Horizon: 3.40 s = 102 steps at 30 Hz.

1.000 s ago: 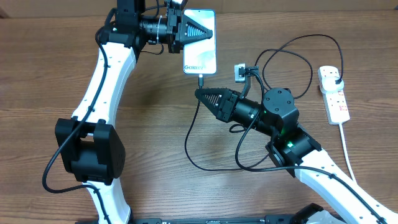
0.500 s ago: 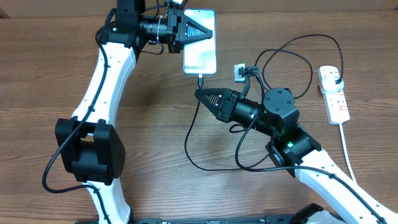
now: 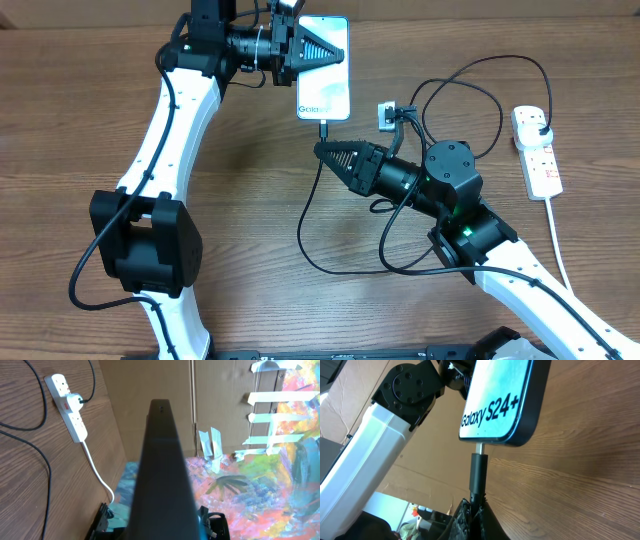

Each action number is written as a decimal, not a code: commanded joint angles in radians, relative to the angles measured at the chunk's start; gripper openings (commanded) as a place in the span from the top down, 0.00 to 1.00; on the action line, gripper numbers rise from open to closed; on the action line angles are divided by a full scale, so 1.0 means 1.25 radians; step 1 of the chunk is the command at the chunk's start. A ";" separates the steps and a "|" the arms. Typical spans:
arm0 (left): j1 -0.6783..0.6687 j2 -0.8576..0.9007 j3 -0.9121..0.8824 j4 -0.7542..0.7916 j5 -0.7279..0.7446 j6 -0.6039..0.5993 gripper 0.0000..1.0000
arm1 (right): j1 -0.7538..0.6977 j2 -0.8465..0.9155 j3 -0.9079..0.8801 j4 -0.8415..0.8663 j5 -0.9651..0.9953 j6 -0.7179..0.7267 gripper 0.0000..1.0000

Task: Plug charger to phone and switch on socket
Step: 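Align the USB-C plug under the phone's bottom port with the right gripper, then push the plug up into the phone port and open the right gripper, then lower the plugged phone flat onto the table with the left gripper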

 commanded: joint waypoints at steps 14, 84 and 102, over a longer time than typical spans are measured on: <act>-0.032 -0.025 0.006 0.005 0.028 0.021 0.96 | -0.008 0.002 0.001 0.010 0.015 -0.003 0.96; -0.009 -0.021 0.005 -0.097 -0.052 0.320 0.96 | -0.076 0.013 0.001 -0.082 -0.066 -0.019 0.32; -0.009 0.020 0.004 -0.548 -0.644 0.563 0.96 | -0.075 0.014 0.000 -0.337 -0.025 -0.134 0.18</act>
